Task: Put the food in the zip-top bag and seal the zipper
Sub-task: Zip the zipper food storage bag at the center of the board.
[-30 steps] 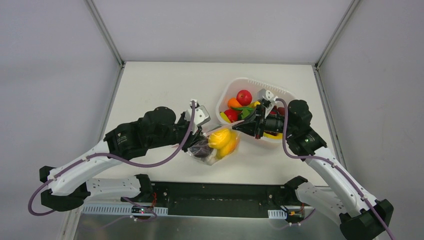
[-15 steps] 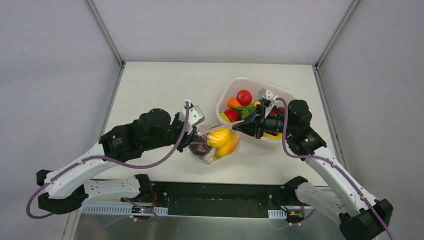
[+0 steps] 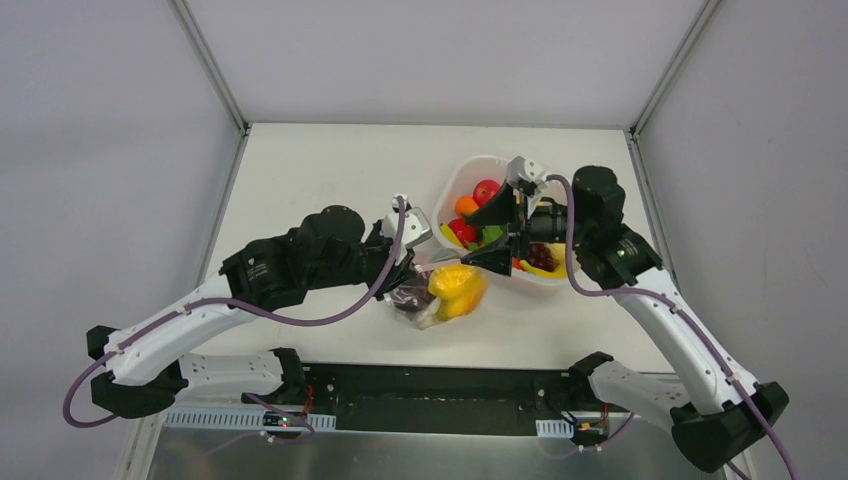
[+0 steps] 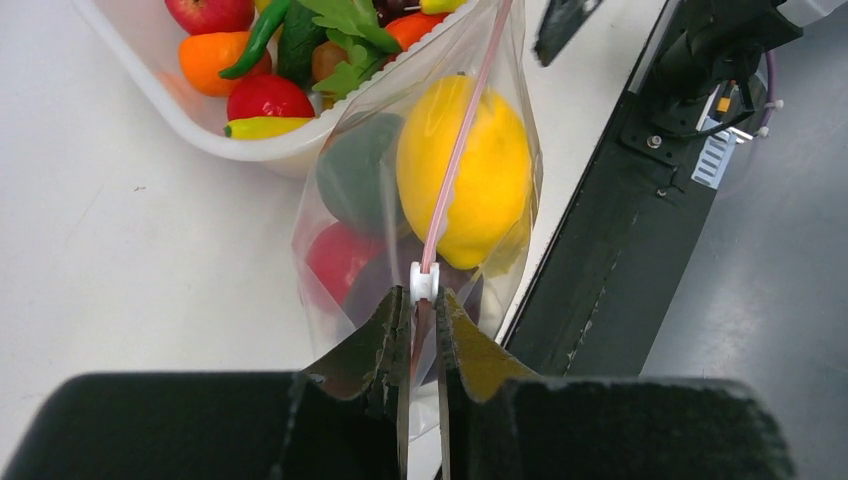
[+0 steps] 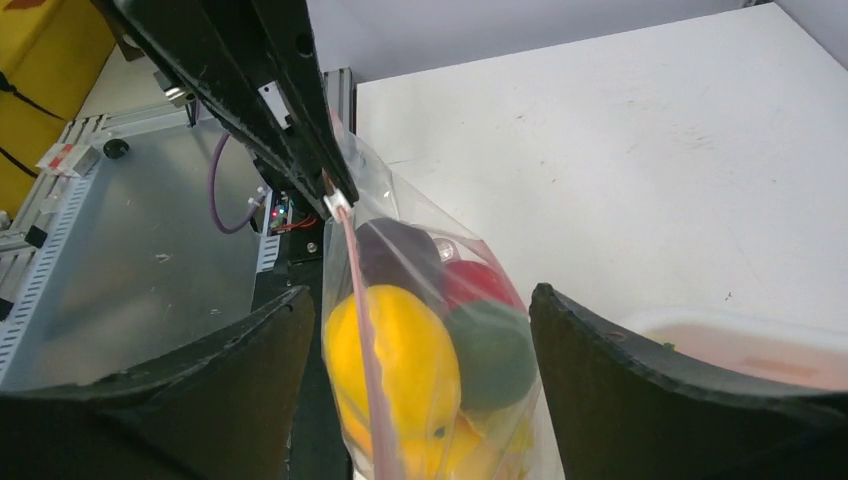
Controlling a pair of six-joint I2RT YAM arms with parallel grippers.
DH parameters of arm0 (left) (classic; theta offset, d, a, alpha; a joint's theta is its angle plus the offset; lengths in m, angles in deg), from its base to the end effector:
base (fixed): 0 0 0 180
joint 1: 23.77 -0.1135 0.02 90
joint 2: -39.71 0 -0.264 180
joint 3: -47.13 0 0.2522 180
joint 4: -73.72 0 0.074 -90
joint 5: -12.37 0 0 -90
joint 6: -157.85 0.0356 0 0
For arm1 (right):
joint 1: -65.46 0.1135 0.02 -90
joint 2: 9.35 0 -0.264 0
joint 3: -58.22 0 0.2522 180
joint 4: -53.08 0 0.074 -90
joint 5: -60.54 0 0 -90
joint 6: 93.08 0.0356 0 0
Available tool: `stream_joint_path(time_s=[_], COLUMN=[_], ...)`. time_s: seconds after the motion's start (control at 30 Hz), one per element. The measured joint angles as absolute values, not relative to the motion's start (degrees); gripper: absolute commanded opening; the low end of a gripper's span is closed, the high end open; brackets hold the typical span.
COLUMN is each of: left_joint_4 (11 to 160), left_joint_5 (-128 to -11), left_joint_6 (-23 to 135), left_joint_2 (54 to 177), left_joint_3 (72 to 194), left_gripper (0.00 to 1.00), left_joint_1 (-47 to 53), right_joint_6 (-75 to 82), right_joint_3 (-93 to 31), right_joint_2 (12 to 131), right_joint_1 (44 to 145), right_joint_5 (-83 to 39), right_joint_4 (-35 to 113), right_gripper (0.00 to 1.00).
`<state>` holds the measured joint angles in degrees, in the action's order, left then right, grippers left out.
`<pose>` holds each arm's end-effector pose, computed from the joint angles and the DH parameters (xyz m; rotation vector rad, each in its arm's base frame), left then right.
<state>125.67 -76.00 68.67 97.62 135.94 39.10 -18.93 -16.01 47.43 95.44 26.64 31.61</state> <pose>0.0896 -0.1771 0.4273 1.0782 1.6987 -0.7366 0.1668 0.1303 0.4034 -1.2914 1.1096 0.9812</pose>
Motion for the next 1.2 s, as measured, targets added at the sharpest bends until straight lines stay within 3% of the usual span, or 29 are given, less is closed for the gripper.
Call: stream_joint_path(time_s=[0.43,0.6,0.67,1.2], left_joint_4=[124.5,124.2,124.2,123.6], left_joint_5=[-74.8,-74.8,-74.9,-79.8], left_joint_6=[68.6,68.6,68.6,68.6], left_joint_2=[98.5,98.5,98.4,90.6], left_joint_3=[136.3,136.3,136.3,130.1], left_gripper=[0.00,0.00,0.00,0.00], left_joint_1=[39.1,39.1,39.1,38.0], right_joint_6=[-31.6,-32.2,-31.7,-28.3], right_joint_3=[-22.8,-22.9,-22.9,-18.1], right_joint_2=[57.3,57.5,57.5,54.6], right_joint_1=[103.7,105.5,105.7,106.1], right_joint_5=[26.5,25.8,25.7,20.7], right_joint_4=[16.2,16.2,16.6,24.4], right_gripper=[0.43,0.09,0.02,0.00])
